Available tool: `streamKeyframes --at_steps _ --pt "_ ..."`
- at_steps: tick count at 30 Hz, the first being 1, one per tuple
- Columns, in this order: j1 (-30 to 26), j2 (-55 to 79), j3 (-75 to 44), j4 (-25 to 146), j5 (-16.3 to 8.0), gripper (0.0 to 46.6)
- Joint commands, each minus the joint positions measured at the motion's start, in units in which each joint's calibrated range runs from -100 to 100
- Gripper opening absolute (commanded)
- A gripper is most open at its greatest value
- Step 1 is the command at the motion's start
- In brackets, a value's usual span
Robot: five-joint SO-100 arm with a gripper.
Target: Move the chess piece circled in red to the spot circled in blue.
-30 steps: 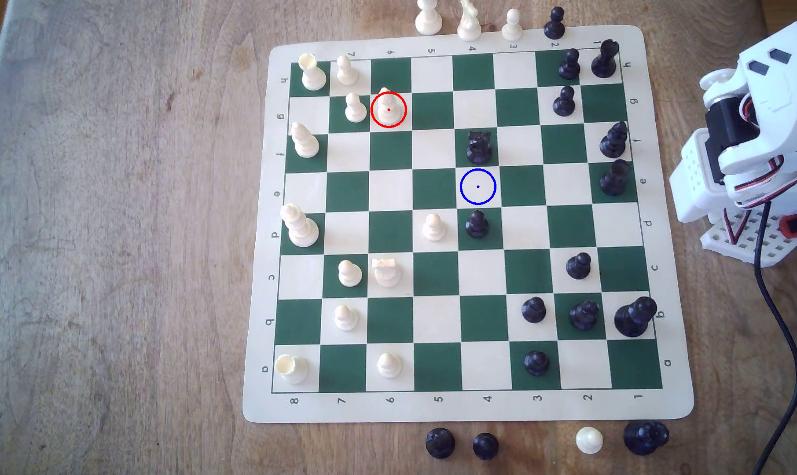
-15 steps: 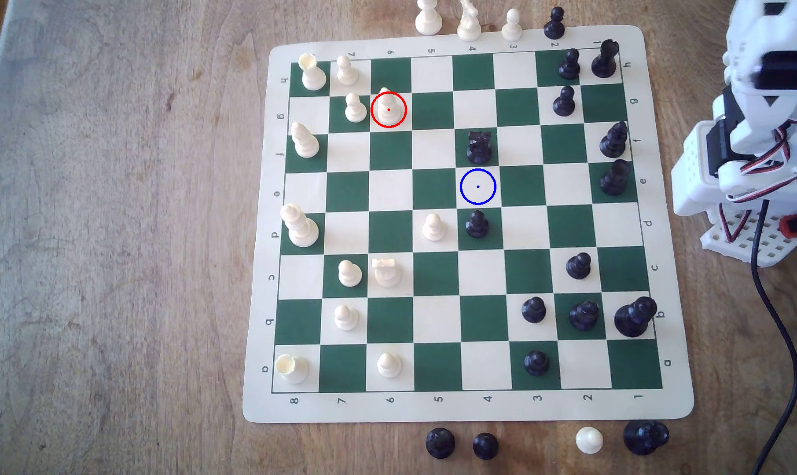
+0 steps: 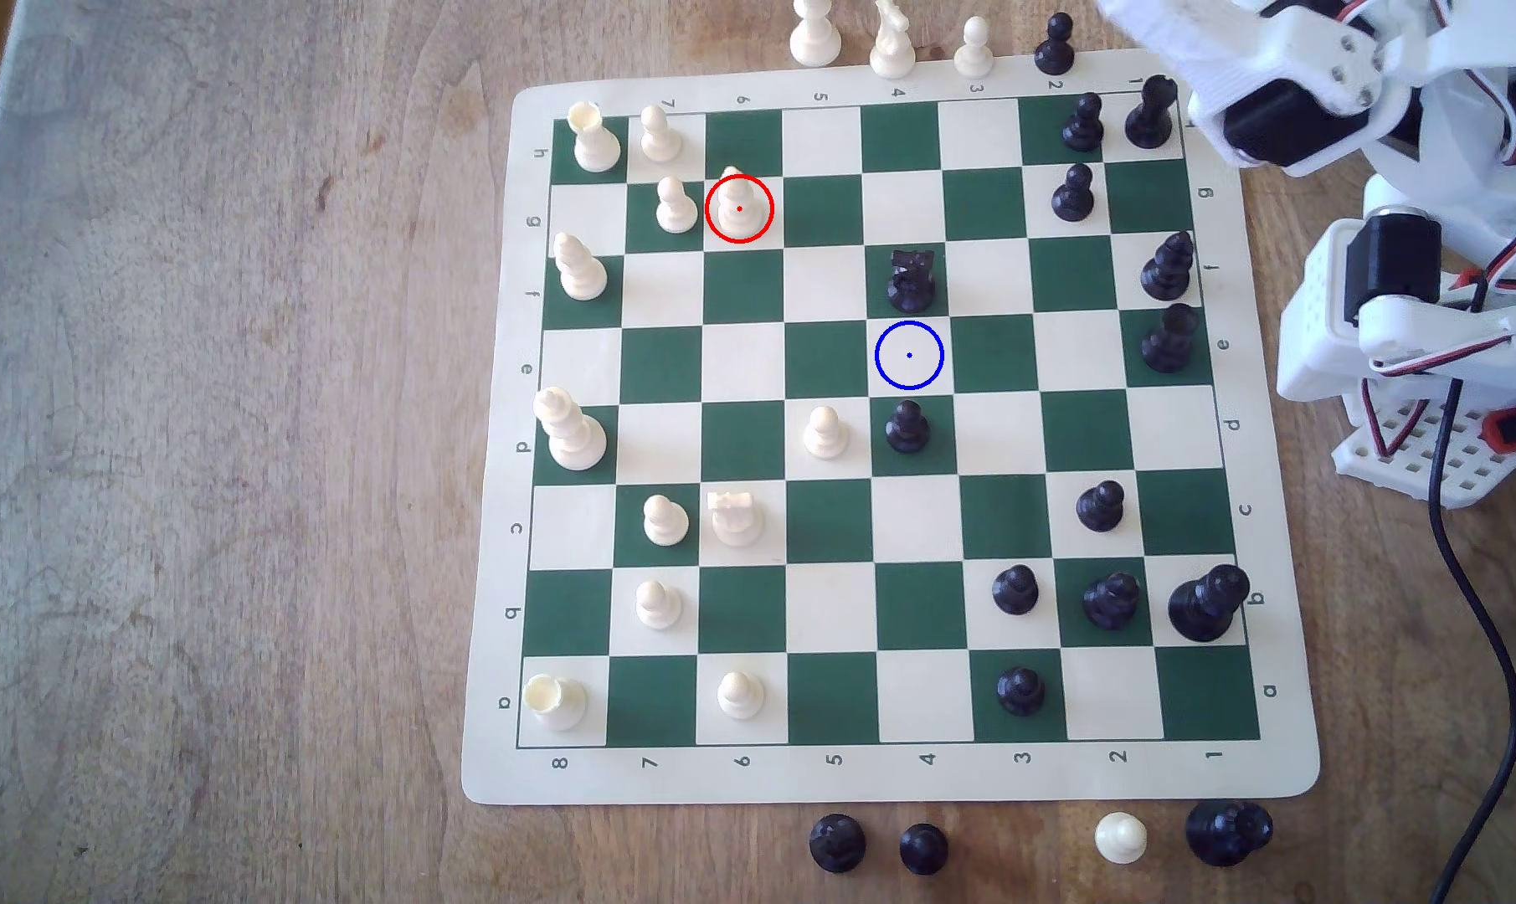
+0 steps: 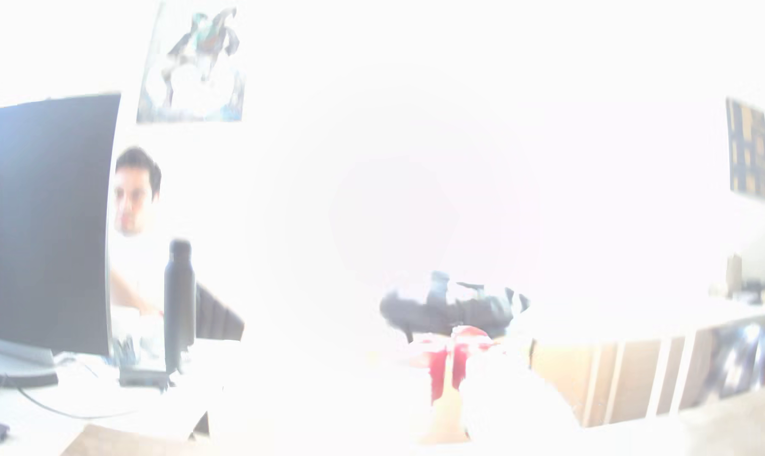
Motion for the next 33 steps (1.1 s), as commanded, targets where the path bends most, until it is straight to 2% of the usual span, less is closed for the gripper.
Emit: streamKeyframes --at_steps 1,2,6,13,22,24,28,30,33 --pt "-0.06 4.05 -10.15 17.25 -1.03 0.2" --pt "-0.84 7.7 -14.87 25.12 -1.95 0.2" --pt "-1.39 19.84 -25.56 35.84 -5.32 0.2" --pt "-1.08 38.68 -38.44 44.2 -5.42 1.2" --pt "-0.84 67.21 -63.91 52.88 -8.16 4.3" --pt "-0.14 73.83 -70.26 54.52 -9.23 6.3" --pt "1.27 79.52 -74.16 52.8 -10.5 11.0" --pt "2.13 81.38 -75.07 51.9 -10.74 14.7" --pt "3.69 84.78 -75.97 50.34 -10.65 16.5"
